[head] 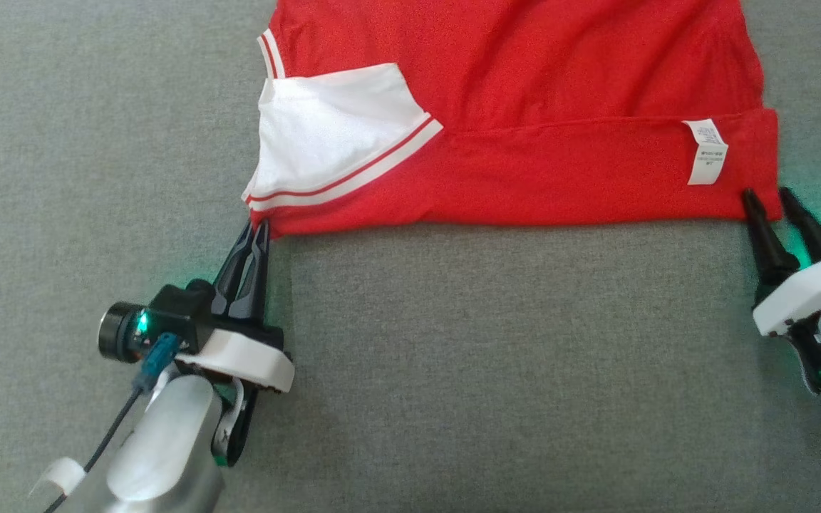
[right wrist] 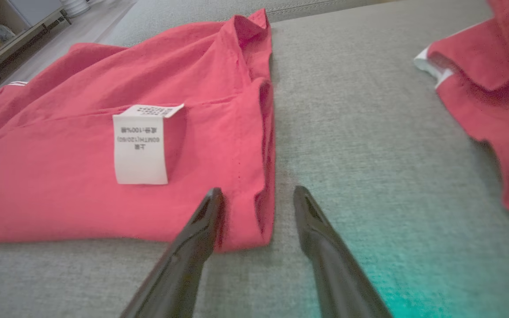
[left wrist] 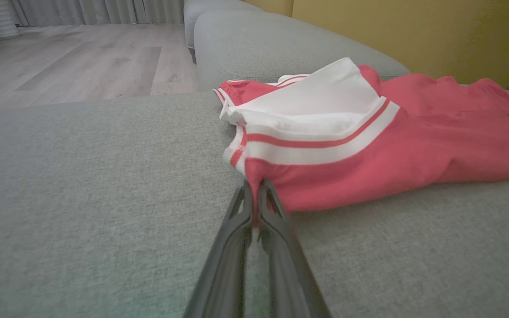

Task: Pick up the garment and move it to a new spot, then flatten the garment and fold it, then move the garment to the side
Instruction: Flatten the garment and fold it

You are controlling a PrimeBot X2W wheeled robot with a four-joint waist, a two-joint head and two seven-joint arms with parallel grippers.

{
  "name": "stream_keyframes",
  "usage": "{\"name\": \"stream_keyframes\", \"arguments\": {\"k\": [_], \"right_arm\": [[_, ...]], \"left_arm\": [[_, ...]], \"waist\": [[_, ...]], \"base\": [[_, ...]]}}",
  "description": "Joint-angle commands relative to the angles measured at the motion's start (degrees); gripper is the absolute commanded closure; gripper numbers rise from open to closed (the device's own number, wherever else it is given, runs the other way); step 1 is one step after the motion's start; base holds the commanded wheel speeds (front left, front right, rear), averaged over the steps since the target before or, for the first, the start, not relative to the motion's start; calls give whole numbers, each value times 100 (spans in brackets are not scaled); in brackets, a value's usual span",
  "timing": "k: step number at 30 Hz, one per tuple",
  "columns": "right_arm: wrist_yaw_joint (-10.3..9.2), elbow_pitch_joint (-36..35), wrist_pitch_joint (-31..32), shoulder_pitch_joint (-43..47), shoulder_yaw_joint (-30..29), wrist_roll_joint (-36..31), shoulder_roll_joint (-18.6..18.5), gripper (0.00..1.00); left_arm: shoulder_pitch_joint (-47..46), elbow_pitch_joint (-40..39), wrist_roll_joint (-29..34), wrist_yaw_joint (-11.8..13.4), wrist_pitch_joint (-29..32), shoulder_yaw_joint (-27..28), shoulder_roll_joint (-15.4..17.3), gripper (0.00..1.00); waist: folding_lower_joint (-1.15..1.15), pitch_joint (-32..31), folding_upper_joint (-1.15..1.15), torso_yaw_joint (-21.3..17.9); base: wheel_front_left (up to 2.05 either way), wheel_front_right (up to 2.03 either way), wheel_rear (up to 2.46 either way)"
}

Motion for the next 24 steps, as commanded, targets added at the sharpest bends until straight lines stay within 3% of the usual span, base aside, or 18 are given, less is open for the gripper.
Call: {"name": "stream_keyframes", "arguments": {"k": [1,10,18,24], "right_arm": [[-4,-77,59,97,217,61,-81,100],[-4,-321,-131,342,455,279,-603,100],[-4,-894,-91,1218,662,771,-1296,100],[-4,-1239,-184,1851,525,993,-1563,100]], "left_arm": [[33,-203,62,-10,-28,245,141,100],[544,-540,145,-4,-29,291,212,100],[1452,-912,68,122,-28,227,270,100],[1982,-1289,-20,201,93,123,275,100]], "waist": [[1,-28,0,27],[1,-363,0,108],[1,-623,0,171],[1,-657,0,212]], "base": [[0,0,0],[0,0,0],[0,0,0],[0,0,0]]}}
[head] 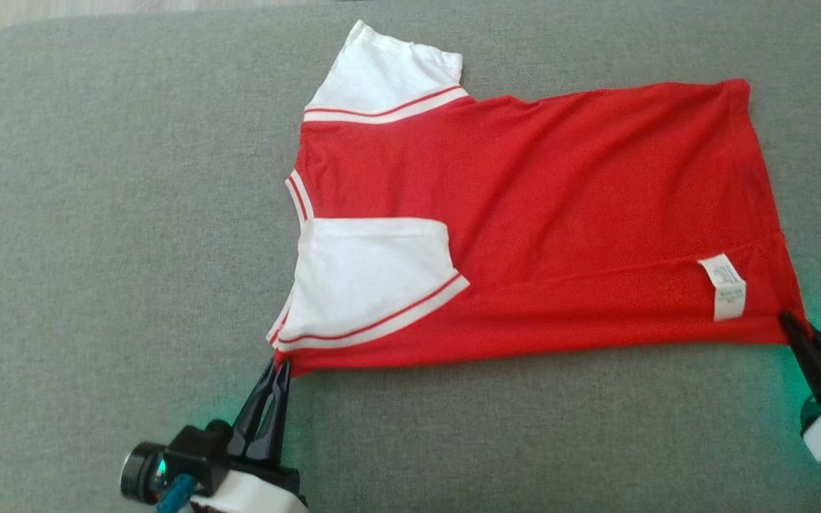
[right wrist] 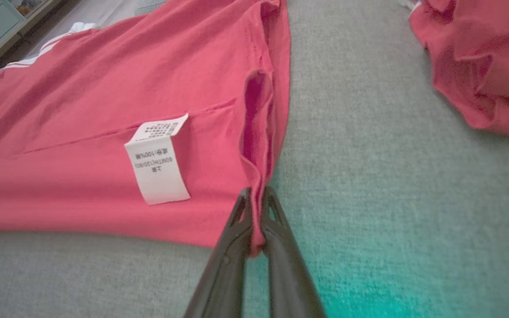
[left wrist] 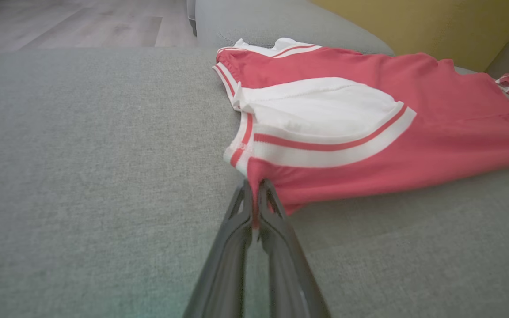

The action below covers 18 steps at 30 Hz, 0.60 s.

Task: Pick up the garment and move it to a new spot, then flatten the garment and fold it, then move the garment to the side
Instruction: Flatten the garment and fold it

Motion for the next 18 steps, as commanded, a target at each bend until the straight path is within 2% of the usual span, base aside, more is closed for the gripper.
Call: {"name": "stream_keyframes", "arguments": {"k": [1,2,3,4,11,15,18], "right_arm": [[-4,-45,-95,164,-61,35,-329,100],[-4,-56,-101,238,-98,63,-327,80],[-4,-74,-106,290,-130,81,-317,7],[-4,-83,-117,320,-184,86,-303,0],[-4,-303,-207,270,-728,-322,-263,0],[-4,-575,-222,165,-1117,-646,-232,0],[-4,-812,-200,21,-1325,-877,-163,0]], "left_arm": [[-43,-187,-47,78,-17,190,144,100],[-8,-243,-50,88,3,177,149,100],[12,-284,-62,88,27,167,153,58],[5,-317,-56,97,41,163,163,0],[-577,-862,87,41,343,171,382,0],[-1655,-1287,228,-253,895,194,675,0],[-2747,-1369,163,-644,1580,160,816,0]], "waist": [[1,9,0,8],[1,17,0,15],[1,25,0,21],[1,33,0,22],[1,210,0,-49],[1,522,0,-130],[1,872,0,-258]], "base": [[0,0,0],[0,0,0],[0,0,0],[0,0,0],[0,0,0],[0,0,0],[0,0,0]]}}
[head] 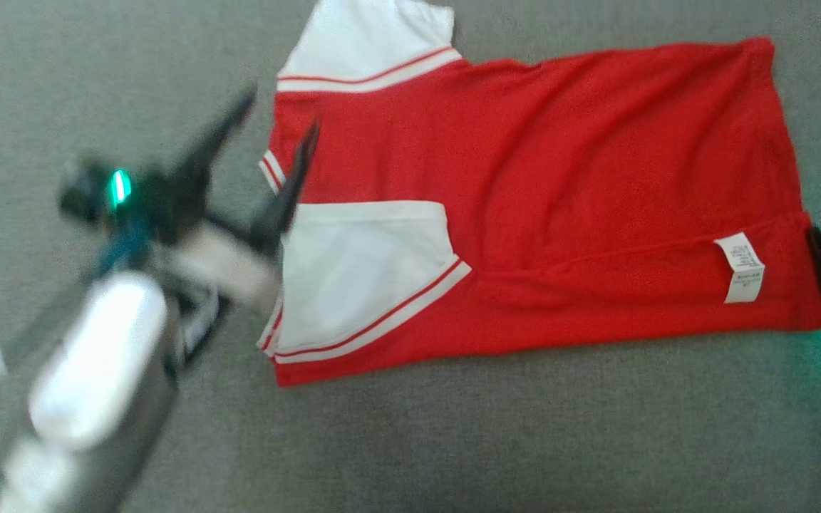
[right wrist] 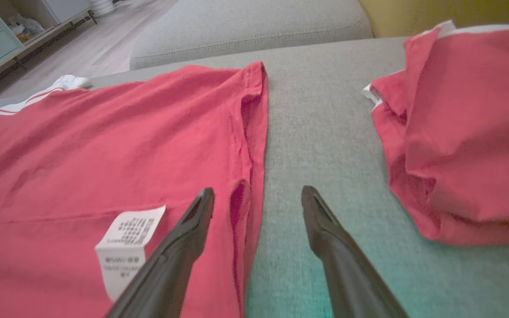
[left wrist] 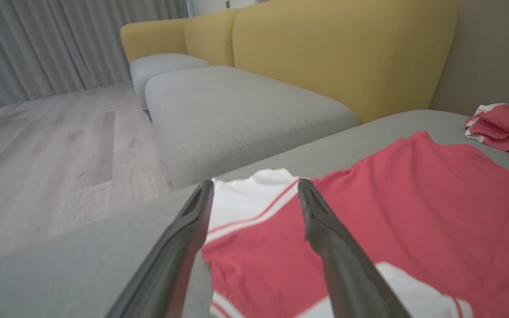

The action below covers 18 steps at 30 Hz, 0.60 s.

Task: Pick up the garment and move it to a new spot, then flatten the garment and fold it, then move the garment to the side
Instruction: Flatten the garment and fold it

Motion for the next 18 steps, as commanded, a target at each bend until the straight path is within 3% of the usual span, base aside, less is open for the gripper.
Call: {"name": "stream_keyframes", "arguments": {"k": [1,5,11,18], "right_arm": [[-4,-159,-36,-54,-24,-91,-169,0],[-4,-512,140,-309,-125,-374,-41,0],[-4,-770,397,-621,-184,-650,251,0],[-4,-903,408,-730,-207,-741,461,0]], "left_arm": [[-421,-150,-74,-62,169,176,185,0],[-1907,355,-525,-291,1188,-38,344,0],[-3411,1379,-1541,-324,2572,-331,691,0],[-4288,2167,-1717,-326,3200,-798,1244,0]], "waist": [[-1,316,0,-159],[-1,750,0,-440],[-1,1187,0,-957],[-1,1559,0,-1317]], "base": [[0,0,0],[0,0,0],[0,0,0],[0,0,0]]}}
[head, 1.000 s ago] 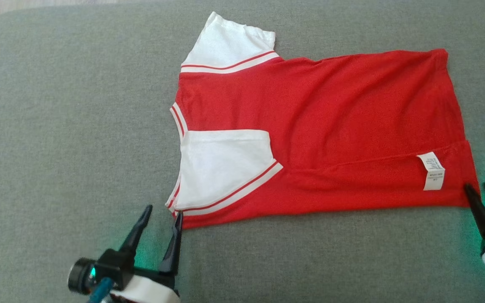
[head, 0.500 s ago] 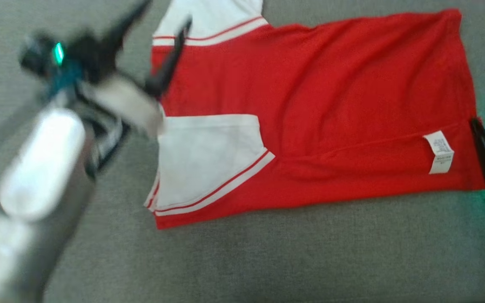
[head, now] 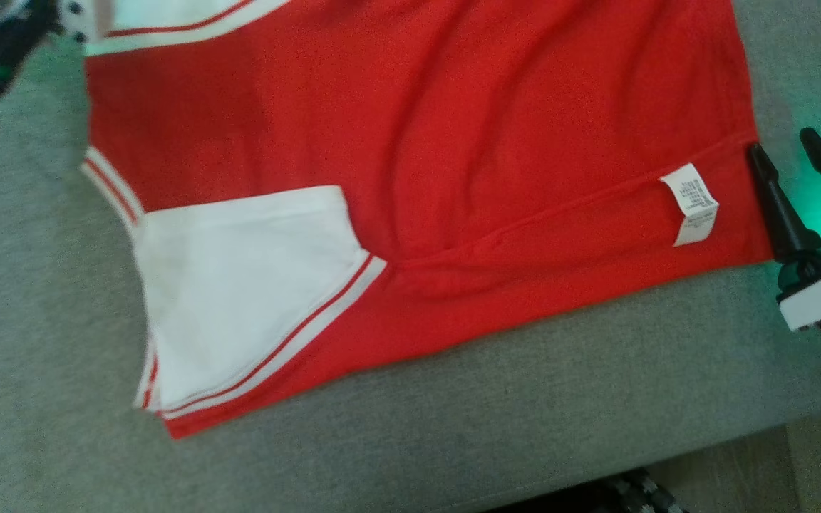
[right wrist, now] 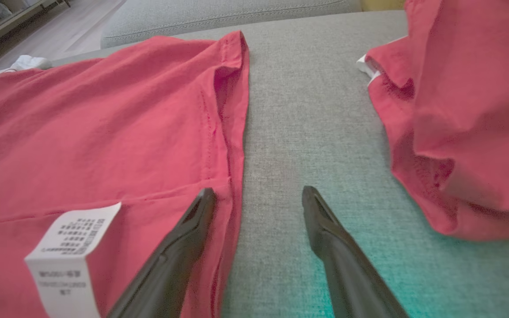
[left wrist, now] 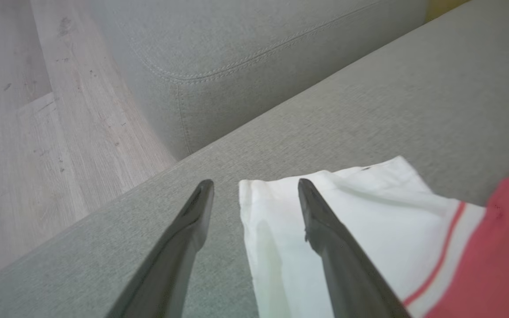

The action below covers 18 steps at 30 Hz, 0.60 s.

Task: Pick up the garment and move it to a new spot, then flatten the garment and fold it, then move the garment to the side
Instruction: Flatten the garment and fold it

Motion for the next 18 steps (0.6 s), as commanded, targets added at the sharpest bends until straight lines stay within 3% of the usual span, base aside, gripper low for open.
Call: {"name": "stream_keyframes", "arguments": {"k": [1,6,12,13,14,16,18], "right_arm": [[-4,-145,-22,27,-1,-62,-132,0],[-4,-103,-75,-58,55,-60,-44,0],[-4,-1,-132,-155,137,-43,27,0],[-4,29,-145,-166,146,-40,32,0],[-4,58,-159,-176,156,-38,30,0],[-4,113,-182,-201,172,-37,15,0],[-4,143,-194,-244,181,-34,-20,0]], "left_arm": [[-345,-5,37,10,52,77,381,0],[-599,339,78,10,73,-194,640,0],[-721,511,3,9,60,-450,721,0],[-739,517,-34,9,67,-510,730,6],[-758,506,-65,9,66,-585,744,48],[-786,496,-156,9,60,-698,771,100],[-817,454,-235,9,63,-840,815,100]], "waist": [[-2,257,0,-257],[-2,437,0,-389],[-2,527,0,-449],[-2,534,0,-452],[-2,537,0,-453],[-2,529,0,-450],[-2,509,0,-439]], "base": [[0,0,0],[0,0,0],[0,0,0],[0,0,0],[0,0,0],[0,0,0],[0,0,0]]}}
